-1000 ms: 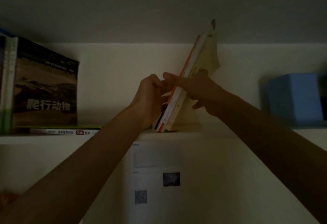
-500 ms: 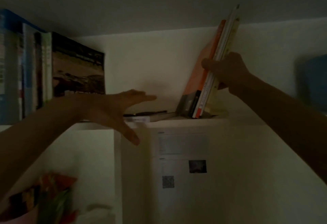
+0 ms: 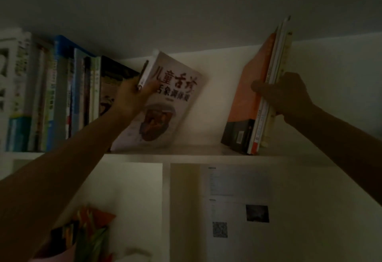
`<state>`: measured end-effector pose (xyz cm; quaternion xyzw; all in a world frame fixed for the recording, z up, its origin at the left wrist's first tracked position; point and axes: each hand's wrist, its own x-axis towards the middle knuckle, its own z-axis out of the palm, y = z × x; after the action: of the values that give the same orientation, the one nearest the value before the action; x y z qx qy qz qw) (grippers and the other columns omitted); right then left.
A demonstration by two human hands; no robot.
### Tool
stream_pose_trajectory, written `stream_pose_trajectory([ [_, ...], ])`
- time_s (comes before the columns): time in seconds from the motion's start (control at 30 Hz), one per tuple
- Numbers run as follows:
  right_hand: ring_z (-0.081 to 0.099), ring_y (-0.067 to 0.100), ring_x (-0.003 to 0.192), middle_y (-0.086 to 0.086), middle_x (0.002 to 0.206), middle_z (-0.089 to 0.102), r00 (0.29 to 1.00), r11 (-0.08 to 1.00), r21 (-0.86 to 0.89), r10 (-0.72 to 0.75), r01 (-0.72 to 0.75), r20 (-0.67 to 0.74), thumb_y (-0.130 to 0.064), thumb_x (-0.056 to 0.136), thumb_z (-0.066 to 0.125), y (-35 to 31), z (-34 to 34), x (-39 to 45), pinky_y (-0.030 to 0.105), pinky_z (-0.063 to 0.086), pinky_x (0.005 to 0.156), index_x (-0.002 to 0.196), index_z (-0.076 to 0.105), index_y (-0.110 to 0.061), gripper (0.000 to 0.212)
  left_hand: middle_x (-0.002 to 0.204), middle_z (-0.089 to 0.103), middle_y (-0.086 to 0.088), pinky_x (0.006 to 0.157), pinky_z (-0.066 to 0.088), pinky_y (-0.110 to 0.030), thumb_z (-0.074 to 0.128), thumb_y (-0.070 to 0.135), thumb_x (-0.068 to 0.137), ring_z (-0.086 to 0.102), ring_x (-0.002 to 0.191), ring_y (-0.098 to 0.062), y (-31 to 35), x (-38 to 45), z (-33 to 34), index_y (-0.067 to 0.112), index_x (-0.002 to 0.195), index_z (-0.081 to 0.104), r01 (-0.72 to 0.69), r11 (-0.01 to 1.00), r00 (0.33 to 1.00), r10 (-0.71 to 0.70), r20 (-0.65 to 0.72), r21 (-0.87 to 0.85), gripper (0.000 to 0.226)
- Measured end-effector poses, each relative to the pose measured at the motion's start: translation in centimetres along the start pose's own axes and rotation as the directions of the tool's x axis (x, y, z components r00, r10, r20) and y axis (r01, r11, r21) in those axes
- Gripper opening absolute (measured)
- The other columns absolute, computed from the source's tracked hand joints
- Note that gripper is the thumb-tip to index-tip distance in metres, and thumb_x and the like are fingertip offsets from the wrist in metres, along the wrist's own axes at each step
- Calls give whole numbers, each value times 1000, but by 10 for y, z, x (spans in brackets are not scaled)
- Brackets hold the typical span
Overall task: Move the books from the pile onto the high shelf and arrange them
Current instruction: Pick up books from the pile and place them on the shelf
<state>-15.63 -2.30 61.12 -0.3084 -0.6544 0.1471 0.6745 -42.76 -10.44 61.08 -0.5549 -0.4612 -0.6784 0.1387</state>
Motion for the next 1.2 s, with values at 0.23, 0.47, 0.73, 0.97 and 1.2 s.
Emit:
stream_pose_trajectory([
  [0.23,56,6,61,-1,78,60,989,995,-1,-98,99,108,-36,78,70,-27,67,-10,16,47,43,107,61,-7,42,103,64,-11,75,48,-27,58,24,91,57,77,-18,-6,50,-26,-1,121,51,330,885,873,-418,-250,-329,40],
  [0.47,65,17,77,1,90,63,947,968,-48,-230,247,225,-38,78,69,-62,146,-21,25,53,59,107,60,-12,40,117,59,-10,92,49,-35,58,36,90,59,98,-23,-8,77,-55,4,127,49,344,824,884,-446,-139,-450,50],
  [0.73,62,16,71,5,93,64,940,952,-147,-225,268,256,-38,78,68,-67,176,-20,27,54,62,108,58,-9,43,103,58,-13,83,53,-40,64,11,87,61,90,-25,-43,68,-51,2,105,51,316,904,914,-372,-165,-287,24],
  [0.97,59,11,66,2,92,65,919,927,-159,-291,340,267,-39,76,68,-60,197,-21,20,47,53,108,62,-12,43,155,8,-15,117,6,-30,52,29,91,4,140,-13,-78,16,-51,3,147,8,-328,823,888,436,-144,464,76],
  [1.2,63,20,84,6,106,64,928,909,-194,-347,369,140,-43,77,67,-59,221,-28,18,42,52,115,57,-7,53,146,-32,0,109,-16,-42,9,84,70,-27,137,-12,-112,5,-72,21,138,-27,-450,495,889,328,319,743,99],
])
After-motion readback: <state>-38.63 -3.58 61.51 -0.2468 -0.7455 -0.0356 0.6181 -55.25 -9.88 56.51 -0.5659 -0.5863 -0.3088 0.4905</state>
